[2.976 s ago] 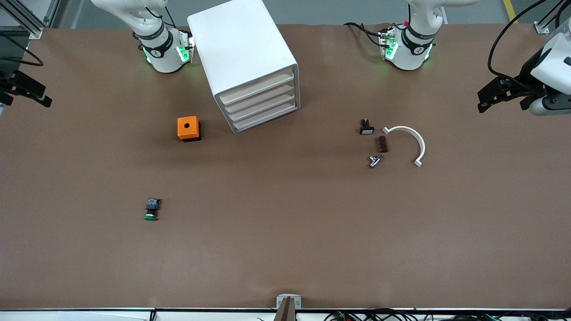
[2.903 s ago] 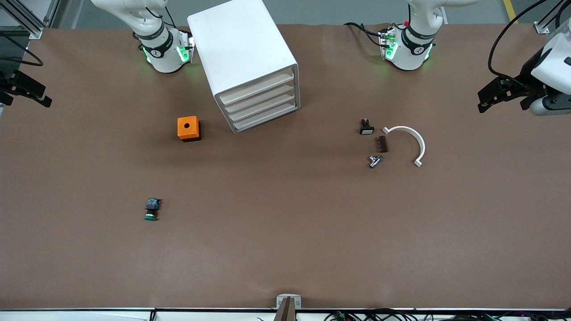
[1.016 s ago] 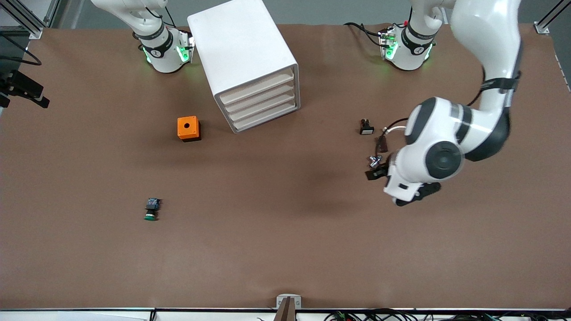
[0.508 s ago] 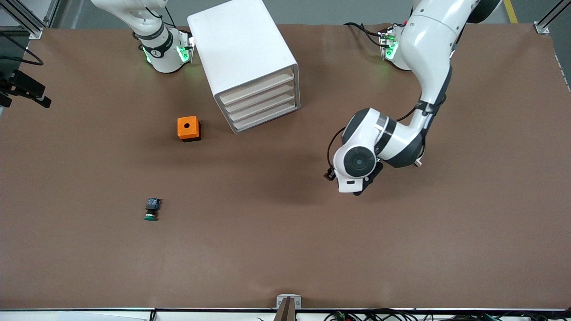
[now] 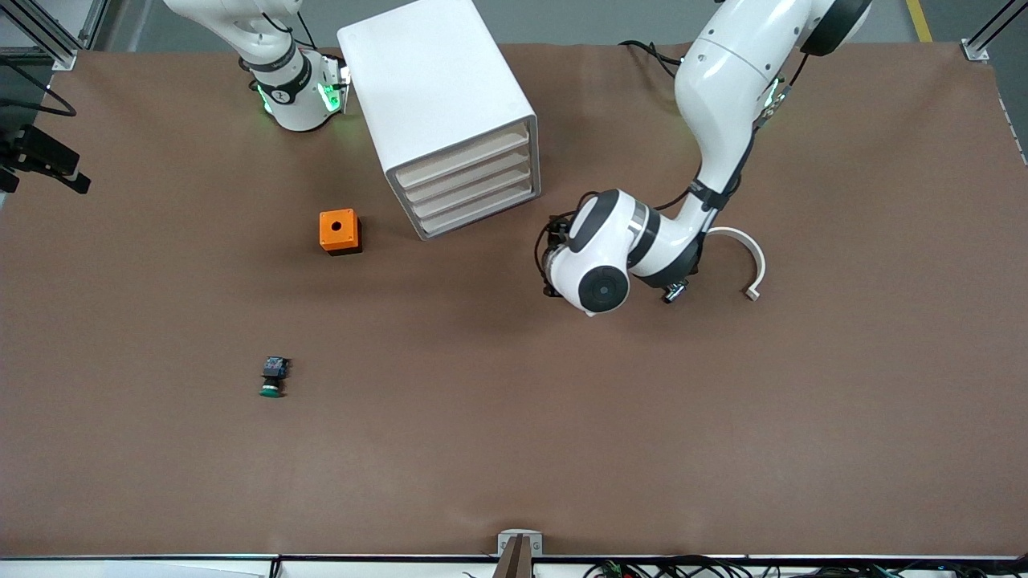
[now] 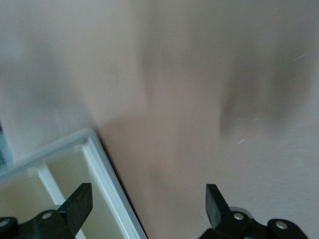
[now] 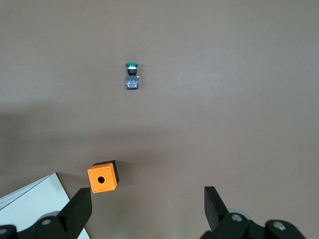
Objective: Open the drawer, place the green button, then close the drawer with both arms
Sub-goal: 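Grasp the drawer with the left gripper while the right gripper reaches the button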
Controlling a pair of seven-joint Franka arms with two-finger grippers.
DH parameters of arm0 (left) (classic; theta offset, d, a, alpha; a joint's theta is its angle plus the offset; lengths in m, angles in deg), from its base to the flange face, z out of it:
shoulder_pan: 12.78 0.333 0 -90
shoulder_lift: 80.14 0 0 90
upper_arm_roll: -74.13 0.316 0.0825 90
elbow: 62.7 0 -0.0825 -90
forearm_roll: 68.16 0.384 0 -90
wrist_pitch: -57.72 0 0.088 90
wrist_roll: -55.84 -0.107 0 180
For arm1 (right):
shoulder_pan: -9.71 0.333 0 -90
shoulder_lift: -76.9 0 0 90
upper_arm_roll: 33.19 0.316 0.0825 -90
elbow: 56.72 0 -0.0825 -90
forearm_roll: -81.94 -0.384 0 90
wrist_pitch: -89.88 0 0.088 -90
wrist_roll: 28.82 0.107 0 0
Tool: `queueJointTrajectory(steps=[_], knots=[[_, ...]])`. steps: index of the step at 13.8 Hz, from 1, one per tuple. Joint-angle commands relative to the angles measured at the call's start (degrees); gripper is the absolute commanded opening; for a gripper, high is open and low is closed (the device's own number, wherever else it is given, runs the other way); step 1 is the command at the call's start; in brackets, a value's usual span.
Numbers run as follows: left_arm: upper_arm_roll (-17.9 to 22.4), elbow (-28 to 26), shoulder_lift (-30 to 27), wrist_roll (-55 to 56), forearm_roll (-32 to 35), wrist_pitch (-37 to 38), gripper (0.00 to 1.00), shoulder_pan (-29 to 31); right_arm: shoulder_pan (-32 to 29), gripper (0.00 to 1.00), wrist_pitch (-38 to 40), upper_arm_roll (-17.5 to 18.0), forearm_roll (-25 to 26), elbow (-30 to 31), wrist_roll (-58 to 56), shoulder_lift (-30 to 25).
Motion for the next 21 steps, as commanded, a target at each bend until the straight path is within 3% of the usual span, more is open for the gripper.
queueJointTrajectory(steps=[1, 4, 7, 8, 12, 15, 21], knots=[[0.42, 1.07, 1.79, 4.58, -9.22, -1.35, 0.95, -1.17, -0.18, 1.00, 0.18, 0.40, 0.35, -0.31, 0.46, -0.98], [0.42, 1.07, 3.54, 9.83, -19.34, -1.35, 0.90, -1.35, -0.09, 1.00, 0.18, 0.40, 0.35, -0.84, 0.71, -0.89], [0.42, 1.07, 5.65, 13.28, -24.81, -0.92, 0.56, -1.52, -0.09, 1.00, 0.27, 0.32, 0.44, -0.75, 0.89, 0.60], [0.24, 1.07, 6.09, 13.28, -26.12, -0.30, 0.52, -1.52, -0.09, 1.00, 0.18, 0.32, 0.44, -0.75, 0.81, 2.09], [0.06, 1.16, 8.21, 13.28, -30.35, 0.49, 0.52, -3.80, 0.35, 1.00, -0.34, 0.40, 2.28, -2.85, 0.37, 12.36], [-0.11, 1.16, 8.56, 13.37, -32.11, 1.28, 0.53, -4.24, -0.09, 1.00, -2.53, 0.32, 2.99, -4.79, 0.36, 16.95], [-0.90, 1.25, 8.56, 13.37, -32.73, 4.80, 0.51, -4.77, 5.08, 1.00, -16.67, 0.40, 2.37, 0.02, 9.67, 23.28]])
